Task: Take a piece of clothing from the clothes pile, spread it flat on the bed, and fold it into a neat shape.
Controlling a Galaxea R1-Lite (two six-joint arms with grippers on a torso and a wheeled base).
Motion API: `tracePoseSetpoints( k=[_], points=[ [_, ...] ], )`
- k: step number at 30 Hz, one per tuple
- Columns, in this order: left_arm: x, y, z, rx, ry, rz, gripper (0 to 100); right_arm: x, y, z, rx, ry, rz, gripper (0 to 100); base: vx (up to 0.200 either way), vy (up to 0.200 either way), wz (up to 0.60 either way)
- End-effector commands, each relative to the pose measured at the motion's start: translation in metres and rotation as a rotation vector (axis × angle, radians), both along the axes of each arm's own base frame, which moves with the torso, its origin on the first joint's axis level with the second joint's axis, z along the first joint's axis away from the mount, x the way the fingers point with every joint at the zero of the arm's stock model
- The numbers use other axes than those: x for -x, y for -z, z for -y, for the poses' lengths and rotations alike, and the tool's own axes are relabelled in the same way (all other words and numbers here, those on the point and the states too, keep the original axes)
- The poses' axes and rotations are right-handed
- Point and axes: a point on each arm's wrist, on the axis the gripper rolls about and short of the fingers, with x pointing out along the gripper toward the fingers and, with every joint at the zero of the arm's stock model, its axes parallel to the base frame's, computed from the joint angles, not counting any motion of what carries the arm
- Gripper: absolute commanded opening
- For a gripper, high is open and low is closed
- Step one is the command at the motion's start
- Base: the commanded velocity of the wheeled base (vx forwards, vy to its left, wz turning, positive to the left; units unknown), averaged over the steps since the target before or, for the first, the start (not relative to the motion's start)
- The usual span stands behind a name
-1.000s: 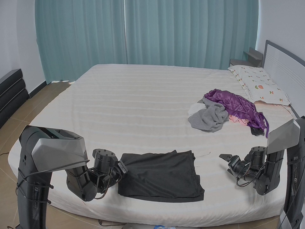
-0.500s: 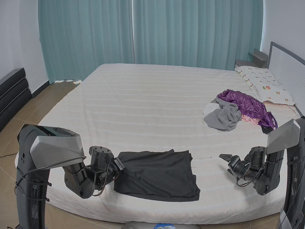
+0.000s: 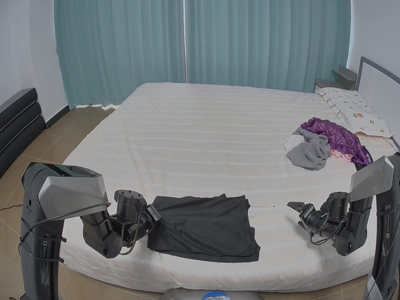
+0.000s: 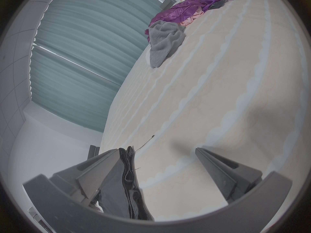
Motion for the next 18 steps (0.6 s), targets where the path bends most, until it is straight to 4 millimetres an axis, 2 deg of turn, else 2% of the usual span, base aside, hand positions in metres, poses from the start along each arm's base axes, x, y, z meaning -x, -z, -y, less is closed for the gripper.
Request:
tracePoseSetpoints(
  k=[1, 18],
  points=[
    [-0.0026, -0.0011, -0.0022, 0.005, -0.009, 0.007, 0, -0.0004, -0.0007, -0.0002, -0.001, -0.001, 0.012, 100, 0.0, 0.2, 0.0],
    [0.0013, -0.0035, 0.0, 0.027, -0.004, -0.001, 0, -0.0004, -0.0007, -0.0002, -0.001, -0.001, 0.012, 100, 0.0, 0.0, 0.0]
  ],
)
